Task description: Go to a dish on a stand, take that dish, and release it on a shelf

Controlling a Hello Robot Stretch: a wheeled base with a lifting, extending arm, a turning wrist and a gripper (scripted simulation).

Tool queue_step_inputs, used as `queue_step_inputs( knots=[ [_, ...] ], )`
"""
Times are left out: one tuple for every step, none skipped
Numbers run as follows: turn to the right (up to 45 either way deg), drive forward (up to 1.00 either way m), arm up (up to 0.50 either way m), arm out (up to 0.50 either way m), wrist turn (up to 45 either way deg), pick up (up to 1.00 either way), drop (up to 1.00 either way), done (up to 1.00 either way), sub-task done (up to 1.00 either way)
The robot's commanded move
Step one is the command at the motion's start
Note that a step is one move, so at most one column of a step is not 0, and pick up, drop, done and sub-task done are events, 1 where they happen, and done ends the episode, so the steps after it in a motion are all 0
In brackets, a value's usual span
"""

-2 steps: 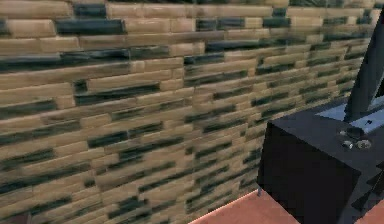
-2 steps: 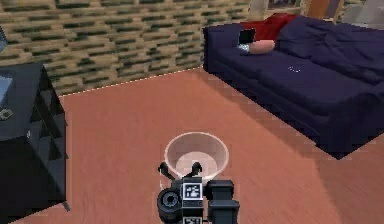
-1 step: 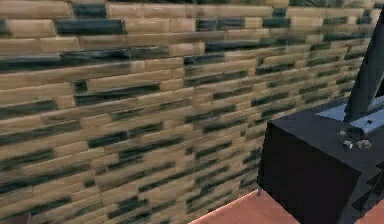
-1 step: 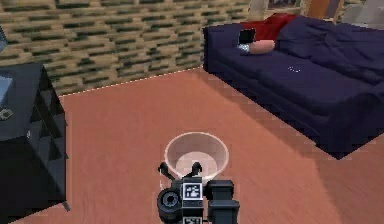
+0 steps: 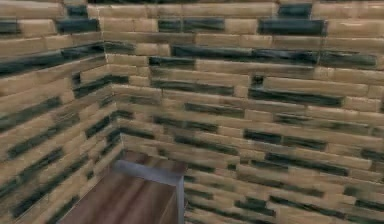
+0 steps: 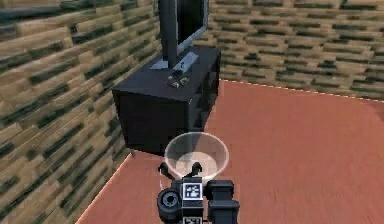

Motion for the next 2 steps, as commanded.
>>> queue_step_inputs(
  knots=[
    [-27.0, 0.00, 0.00, 0.00, 0.0, 0.00, 0.00, 0.00, 0.00],
    [45.0, 0.00, 0.00, 0.00, 0.0, 0.00, 0.00, 0.00, 0.00]
  ],
)
